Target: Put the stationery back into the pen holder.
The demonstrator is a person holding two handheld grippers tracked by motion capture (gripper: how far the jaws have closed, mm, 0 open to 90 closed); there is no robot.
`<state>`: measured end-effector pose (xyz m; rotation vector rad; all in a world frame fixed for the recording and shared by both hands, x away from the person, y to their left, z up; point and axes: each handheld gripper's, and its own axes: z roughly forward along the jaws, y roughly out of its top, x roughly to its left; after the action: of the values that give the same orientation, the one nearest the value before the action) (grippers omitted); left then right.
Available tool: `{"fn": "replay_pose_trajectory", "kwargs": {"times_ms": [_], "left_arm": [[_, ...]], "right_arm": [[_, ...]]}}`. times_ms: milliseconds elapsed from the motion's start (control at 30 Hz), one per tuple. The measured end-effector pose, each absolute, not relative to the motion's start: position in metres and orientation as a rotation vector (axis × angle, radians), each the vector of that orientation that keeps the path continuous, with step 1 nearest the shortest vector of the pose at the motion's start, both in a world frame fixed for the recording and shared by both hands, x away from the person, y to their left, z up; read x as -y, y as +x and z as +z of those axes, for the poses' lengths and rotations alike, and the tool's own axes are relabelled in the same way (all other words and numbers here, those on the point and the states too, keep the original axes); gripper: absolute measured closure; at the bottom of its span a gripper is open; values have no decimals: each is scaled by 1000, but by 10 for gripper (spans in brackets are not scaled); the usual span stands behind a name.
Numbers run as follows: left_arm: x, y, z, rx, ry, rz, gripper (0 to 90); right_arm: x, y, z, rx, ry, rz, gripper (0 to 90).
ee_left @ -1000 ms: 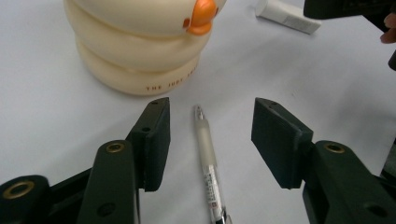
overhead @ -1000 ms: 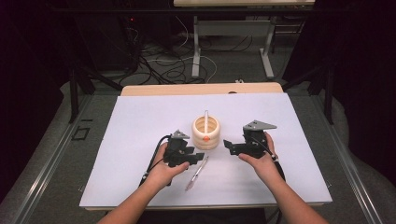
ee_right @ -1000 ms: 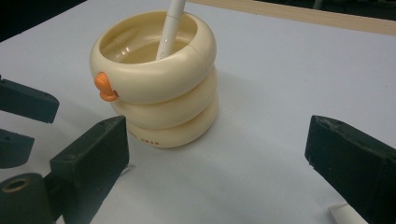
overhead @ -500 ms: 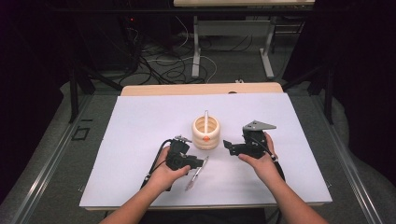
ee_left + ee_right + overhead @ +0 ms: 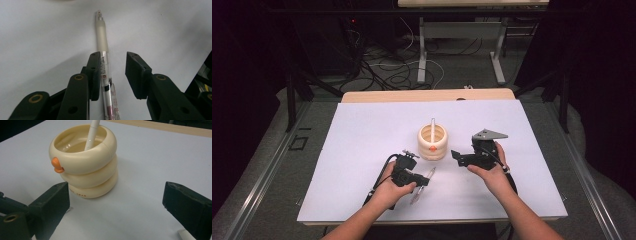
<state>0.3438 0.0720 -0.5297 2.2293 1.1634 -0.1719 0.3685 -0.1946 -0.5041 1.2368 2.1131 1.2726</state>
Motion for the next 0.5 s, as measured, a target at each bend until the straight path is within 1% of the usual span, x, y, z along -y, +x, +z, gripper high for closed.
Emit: {"fn": "replay_pose_trajectory", "kwargs": {"times_ms": [500], "left_arm": [[-68,343,-539,-1200,2269,-170,705]], "right_arm": [[195,369,-505,-2120,1235,1274,76]]}}
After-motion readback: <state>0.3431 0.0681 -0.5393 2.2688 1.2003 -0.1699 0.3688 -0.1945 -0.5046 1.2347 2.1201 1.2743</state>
